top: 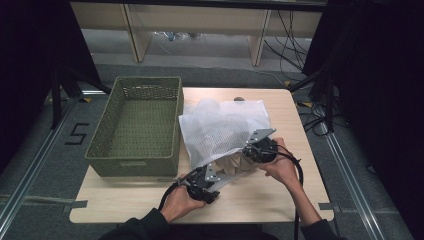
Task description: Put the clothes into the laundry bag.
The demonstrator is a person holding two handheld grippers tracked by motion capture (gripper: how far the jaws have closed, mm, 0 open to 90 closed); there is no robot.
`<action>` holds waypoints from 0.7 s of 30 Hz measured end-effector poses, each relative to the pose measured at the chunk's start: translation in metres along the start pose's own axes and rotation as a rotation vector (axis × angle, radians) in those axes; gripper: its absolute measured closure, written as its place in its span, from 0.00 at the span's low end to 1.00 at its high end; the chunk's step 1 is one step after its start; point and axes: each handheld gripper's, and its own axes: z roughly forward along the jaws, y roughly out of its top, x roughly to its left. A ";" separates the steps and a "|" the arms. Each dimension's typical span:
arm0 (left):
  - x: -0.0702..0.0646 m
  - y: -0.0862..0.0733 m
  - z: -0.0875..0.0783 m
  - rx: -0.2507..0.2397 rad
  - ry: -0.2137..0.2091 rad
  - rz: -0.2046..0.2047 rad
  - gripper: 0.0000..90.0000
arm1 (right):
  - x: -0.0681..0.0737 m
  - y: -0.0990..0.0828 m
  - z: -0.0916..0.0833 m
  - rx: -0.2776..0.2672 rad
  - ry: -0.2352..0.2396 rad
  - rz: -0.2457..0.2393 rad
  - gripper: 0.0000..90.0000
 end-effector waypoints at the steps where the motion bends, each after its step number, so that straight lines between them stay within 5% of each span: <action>1: 0.001 0.001 0.000 -0.002 -0.012 0.007 0.64 | 0.001 -0.001 -0.005 -0.010 0.016 -0.008 1.00; 6: 0.006 0.000 0.001 -0.021 0.007 -0.055 0.95 | 0.021 -0.001 -0.018 0.032 0.104 -0.084 1.00; 11: 0.006 -0.002 0.001 -0.027 -0.006 -0.090 1.00 | 0.042 -0.007 -0.008 0.082 0.283 -0.096 1.00; 14: 0.001 -0.003 -0.001 -0.029 -0.020 -0.069 1.00 | 0.047 -0.011 0.008 0.099 0.306 -0.061 1.00; 19: -0.004 -0.007 -0.004 -0.026 -0.034 -0.028 1.00 | 0.045 -0.015 0.030 0.078 0.263 0.054 1.00; 21: -0.007 -0.009 -0.006 -0.019 -0.041 -0.022 1.00 | 0.044 -0.013 0.036 0.076 0.248 0.062 1.00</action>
